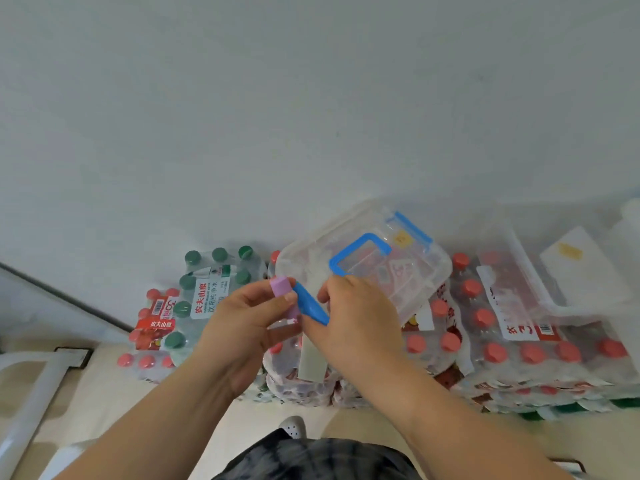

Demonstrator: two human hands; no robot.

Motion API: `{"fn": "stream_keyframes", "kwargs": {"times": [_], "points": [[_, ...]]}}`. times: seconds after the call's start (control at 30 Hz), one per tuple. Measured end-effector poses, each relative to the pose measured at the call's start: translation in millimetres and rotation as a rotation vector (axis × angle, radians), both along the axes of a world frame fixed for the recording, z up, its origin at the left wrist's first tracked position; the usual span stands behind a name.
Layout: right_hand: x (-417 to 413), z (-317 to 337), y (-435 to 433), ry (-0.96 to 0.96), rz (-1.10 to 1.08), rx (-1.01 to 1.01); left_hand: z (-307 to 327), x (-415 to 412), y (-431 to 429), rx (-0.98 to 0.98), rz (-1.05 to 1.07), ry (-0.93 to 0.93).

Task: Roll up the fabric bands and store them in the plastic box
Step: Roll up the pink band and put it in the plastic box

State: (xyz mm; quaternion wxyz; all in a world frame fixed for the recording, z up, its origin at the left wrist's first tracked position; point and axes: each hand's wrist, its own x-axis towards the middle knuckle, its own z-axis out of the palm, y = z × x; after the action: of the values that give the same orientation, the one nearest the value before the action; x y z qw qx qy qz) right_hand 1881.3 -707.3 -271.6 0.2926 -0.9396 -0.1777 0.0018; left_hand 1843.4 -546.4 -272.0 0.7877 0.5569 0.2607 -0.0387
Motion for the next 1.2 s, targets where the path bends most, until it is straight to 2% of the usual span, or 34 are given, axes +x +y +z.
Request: {"fn": "stream_keyframes", "kwargs": {"times": [0.13, 0.23, 0.3, 0.37, 0.43, 0.53, 0.63, 0.83, 1.13, 1.2], "points": [[-8, 3, 35, 0.166, 0.123, 0.109, -5, 22, 37, 0.157, 0.077, -0.026], [-1, 9, 51, 0.143, 0.17, 0.131, -6, 43, 73, 0.209, 0.063, -0.055], [13, 11, 47, 0.064, 0.047, 0.144, -7, 55, 95, 0.233, 0.056, -0.054], [29, 7, 32, -0.056, -0.167, 0.099, -11, 64, 109, 0.271, 0.044, -0.058], [41, -1, 11, -0.095, -0.374, 0.037, -18, 67, 114, 0.35, 0.015, -0.061], [47, -18, -18, 0.048, -0.55, 0.056, -32, 65, 111, 0.494, -0.01, -0.075], [42, -33, -29, 0.161, -0.614, 0.237, -41, 62, 107, 0.628, -0.037, -0.12], [43, -43, -35, 0.135, -0.65, 0.378, -41, 64, 101, 0.873, -0.089, -0.233], [64, -57, -45, 0.105, -0.544, 0.315, -41, 57, 80, 0.996, 0.034, -0.222], [67, -61, -48, 0.13, -0.55, 0.36, -42, 56, 79, 1.023, 0.072, -0.199]]}}
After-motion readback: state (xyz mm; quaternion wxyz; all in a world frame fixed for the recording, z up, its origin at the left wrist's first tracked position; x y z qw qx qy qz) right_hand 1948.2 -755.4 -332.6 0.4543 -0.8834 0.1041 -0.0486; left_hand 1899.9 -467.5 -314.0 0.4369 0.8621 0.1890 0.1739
